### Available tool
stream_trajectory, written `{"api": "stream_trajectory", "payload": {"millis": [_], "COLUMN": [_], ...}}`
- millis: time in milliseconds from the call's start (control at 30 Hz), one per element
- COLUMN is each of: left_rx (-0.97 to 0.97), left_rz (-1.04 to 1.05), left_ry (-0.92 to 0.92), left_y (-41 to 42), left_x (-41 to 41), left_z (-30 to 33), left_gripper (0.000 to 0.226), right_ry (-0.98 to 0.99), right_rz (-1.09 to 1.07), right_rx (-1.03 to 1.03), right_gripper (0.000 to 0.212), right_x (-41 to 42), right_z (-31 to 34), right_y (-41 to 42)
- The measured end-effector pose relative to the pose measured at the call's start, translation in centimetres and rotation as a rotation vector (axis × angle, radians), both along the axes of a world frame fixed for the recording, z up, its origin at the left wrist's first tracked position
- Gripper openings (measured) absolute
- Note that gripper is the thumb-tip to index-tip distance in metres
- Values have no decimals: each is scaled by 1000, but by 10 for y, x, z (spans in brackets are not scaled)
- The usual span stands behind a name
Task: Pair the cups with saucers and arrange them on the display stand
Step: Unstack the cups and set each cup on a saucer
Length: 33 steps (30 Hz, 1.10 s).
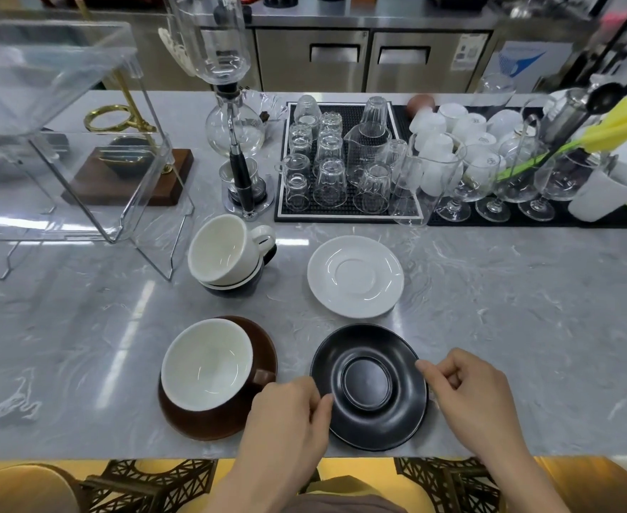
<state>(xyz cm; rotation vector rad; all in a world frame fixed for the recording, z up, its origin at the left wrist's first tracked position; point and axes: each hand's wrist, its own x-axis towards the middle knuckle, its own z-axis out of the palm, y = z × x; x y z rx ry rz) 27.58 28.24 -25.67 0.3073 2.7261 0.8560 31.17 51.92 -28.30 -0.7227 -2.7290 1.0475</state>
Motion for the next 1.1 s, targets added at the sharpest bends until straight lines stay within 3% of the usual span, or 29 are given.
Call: {"api": "stream_trajectory", "payload": {"millis": [267,500,733,967,1100], "left_rx": [322,388,436,413,349], "left_rz": [117,364,507,534,494], "left_ry": [270,404,344,282,243], "left_y": [-9,-49,-77,-91,-96], "left_x": [-7,-43,-77,-102,-120], "left_z": [31,53,55,42,31], "left_gripper": [47,34,33,33,52], "right_ry": [154,259,331,294,258], "right_rz": [77,194,291,377,420], "right_rx": [-84,-168,-243,-258,-238], "right_gripper": [30,31,40,23,13], "right_x": [-36,-80,-115,-147,-165], "right_z": [33,55,67,61,53], "right_y": [-27,-57,-82,-95,-101]}}
